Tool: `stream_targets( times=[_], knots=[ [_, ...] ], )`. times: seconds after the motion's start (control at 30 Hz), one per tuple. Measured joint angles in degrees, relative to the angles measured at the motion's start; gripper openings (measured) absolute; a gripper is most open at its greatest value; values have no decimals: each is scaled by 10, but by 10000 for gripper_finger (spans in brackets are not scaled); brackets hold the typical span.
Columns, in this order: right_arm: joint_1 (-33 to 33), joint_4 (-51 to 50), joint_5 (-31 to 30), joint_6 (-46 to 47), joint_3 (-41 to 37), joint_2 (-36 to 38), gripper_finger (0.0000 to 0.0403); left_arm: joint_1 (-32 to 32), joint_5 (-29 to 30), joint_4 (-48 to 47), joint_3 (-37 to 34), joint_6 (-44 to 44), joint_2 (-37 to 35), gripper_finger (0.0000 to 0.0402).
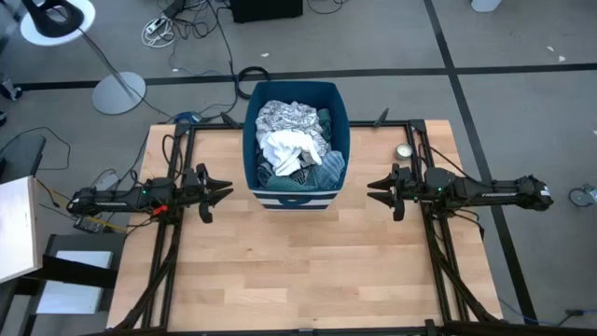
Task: Sort clothes
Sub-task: Return to Home Position
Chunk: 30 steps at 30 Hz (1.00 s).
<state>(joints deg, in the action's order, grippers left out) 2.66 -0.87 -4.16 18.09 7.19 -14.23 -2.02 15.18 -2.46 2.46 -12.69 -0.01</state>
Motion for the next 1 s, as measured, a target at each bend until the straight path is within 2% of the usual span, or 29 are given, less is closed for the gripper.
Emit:
stream_targets(
  times=[0.43, 0.9, 1.0],
  knots=[
    [0, 26, -5, -25, -66, 143, 153, 0, 0, 0, 0, 0, 0, 108],
    [1, 24, -8, -72, -66, 131, 153, 0, 0, 0, 0, 0, 0, 108],
    [2, 22, -61, -50, -62, 126, 153, 0, 0, 1, 0, 0, 0, 108]
  ],
)
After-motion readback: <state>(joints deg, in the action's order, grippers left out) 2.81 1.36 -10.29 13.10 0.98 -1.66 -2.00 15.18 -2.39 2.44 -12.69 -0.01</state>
